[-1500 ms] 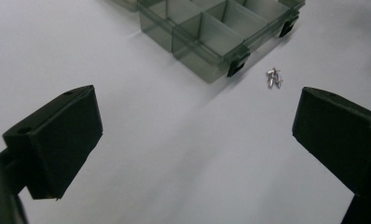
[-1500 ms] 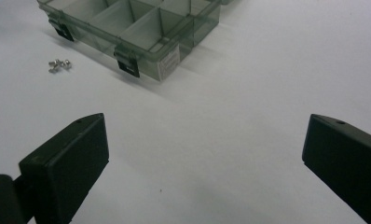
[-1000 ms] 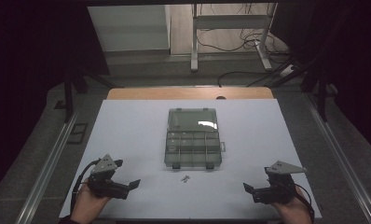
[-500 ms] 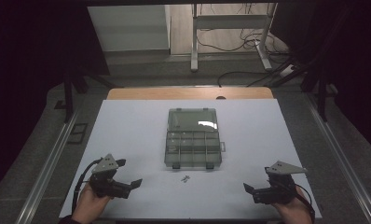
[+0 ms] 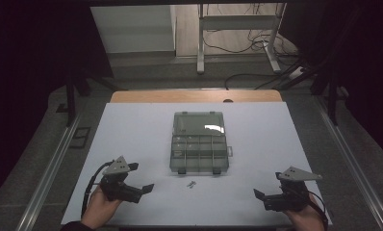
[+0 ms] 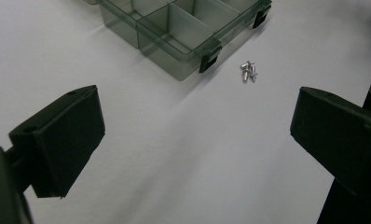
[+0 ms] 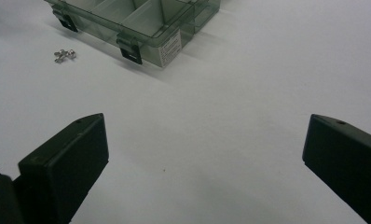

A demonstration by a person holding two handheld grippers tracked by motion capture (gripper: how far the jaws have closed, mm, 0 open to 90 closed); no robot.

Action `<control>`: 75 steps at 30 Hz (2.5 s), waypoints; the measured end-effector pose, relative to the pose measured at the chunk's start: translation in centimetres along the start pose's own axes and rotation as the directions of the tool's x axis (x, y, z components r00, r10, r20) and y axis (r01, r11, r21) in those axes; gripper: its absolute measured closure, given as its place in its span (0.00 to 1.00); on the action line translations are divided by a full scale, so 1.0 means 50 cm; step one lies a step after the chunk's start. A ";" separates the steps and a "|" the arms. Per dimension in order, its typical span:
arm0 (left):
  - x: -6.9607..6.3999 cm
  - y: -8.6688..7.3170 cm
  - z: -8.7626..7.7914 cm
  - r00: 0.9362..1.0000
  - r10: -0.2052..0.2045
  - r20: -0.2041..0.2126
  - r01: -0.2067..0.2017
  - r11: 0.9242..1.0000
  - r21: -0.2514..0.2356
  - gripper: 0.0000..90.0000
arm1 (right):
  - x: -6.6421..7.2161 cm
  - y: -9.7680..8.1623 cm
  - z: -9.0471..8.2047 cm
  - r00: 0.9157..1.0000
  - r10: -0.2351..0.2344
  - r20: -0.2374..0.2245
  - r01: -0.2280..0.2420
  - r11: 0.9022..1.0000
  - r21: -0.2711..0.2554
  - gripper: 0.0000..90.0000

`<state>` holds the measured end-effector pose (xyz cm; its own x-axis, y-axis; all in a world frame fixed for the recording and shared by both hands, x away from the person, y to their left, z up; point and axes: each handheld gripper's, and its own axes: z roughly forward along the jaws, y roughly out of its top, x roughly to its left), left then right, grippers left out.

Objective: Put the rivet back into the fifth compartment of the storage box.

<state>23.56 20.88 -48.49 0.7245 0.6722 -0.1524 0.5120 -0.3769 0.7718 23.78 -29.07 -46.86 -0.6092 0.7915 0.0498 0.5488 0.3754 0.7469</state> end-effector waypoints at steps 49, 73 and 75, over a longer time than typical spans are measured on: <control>-0.050 0.095 0.164 0.991 0.072 0.110 -0.095 0.971 0.218 0.22 | -0.001 0.000 -0.001 1.000 -0.002 -0.003 0.002 1.000 0.015 0.01; -0.079 0.116 0.240 0.979 0.131 0.157 -0.178 0.921 0.345 0.60 | -0.002 0.000 0.001 1.000 0.000 -0.018 0.000 1.000 0.030 0.00; -0.081 0.117 0.246 0.977 0.143 0.160 -0.192 0.915 0.355 0.66 | -0.002 0.000 0.001 1.000 0.000 -0.019 0.000 0.999 0.033 0.00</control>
<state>29.29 8.11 -50.95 0.8548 0.5004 -0.1374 0.4929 -0.7003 0.5163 23.86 -29.13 -46.88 -0.6199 0.7822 0.0631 0.5671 0.3910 0.7250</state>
